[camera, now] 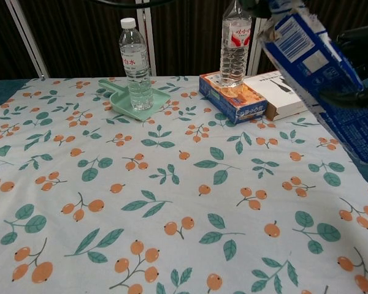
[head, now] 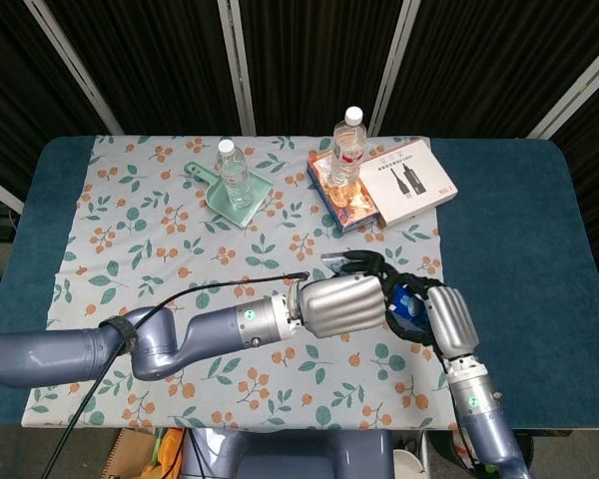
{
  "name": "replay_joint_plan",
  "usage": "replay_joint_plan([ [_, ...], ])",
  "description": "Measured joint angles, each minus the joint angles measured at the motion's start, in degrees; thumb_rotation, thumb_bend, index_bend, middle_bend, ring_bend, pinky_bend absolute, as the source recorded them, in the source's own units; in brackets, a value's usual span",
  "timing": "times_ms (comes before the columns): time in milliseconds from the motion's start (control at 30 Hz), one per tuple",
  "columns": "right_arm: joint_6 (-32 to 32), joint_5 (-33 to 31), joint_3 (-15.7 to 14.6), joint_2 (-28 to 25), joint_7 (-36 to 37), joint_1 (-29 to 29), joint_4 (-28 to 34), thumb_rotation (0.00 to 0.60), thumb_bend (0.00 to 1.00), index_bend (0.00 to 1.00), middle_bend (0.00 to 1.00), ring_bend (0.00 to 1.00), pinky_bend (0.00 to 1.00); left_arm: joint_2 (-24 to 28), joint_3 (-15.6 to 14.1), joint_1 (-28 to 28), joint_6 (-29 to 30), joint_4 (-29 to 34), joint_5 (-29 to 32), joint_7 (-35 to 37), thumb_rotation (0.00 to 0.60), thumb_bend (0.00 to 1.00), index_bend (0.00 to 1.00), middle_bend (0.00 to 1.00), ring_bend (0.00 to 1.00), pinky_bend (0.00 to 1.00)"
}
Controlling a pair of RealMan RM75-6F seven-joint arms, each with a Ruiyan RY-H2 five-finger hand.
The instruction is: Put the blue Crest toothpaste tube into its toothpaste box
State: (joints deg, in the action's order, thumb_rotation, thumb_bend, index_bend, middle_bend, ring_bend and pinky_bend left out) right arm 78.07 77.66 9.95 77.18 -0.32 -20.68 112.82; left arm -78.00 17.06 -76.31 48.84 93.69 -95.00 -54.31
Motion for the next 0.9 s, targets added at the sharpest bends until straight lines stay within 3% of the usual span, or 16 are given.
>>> replay_joint_plan([
  [133,3.1,0.9,1.4,1.3,4.8,1.1,-0.3,0.600,0.36,0.45,0.51,0.45,0.40,0.1,1.0,-0.7,1.4,-0.4,-1.3,1.4,0.600,0.07,0.24,0.20,0.17,0.28],
  [300,6.1,1.4,3.5,2.5,11.2,2.4,-0.5,0.600,0.36,0.45,0.51,0.45,0.40,0.1,3.3,-1.0,5.1,-0.4,-1.8,3.1,0.600,0.05,0.17,0.15,0.14,0.25],
  [567,7.9,0.7,6.0,3.0,16.1,3.6,-0.7,0.600,0.36,0.45,0.51,0.45,0.40,0.0,7.3,-0.6,10.6,0.1,-1.0,5.6,0.600,0.05,0.17,0.15,0.14,0.24],
  [900,8.4,0.2,7.5,2.7,18.3,4.1,-2.3,0.600,0.36,0.45,0.51,0.45,0.40,2.4,7.4,2.0,15.9,1.3,-2.4,9.5,0.600,0.05,0.17,0.16,0.14,0.24],
])
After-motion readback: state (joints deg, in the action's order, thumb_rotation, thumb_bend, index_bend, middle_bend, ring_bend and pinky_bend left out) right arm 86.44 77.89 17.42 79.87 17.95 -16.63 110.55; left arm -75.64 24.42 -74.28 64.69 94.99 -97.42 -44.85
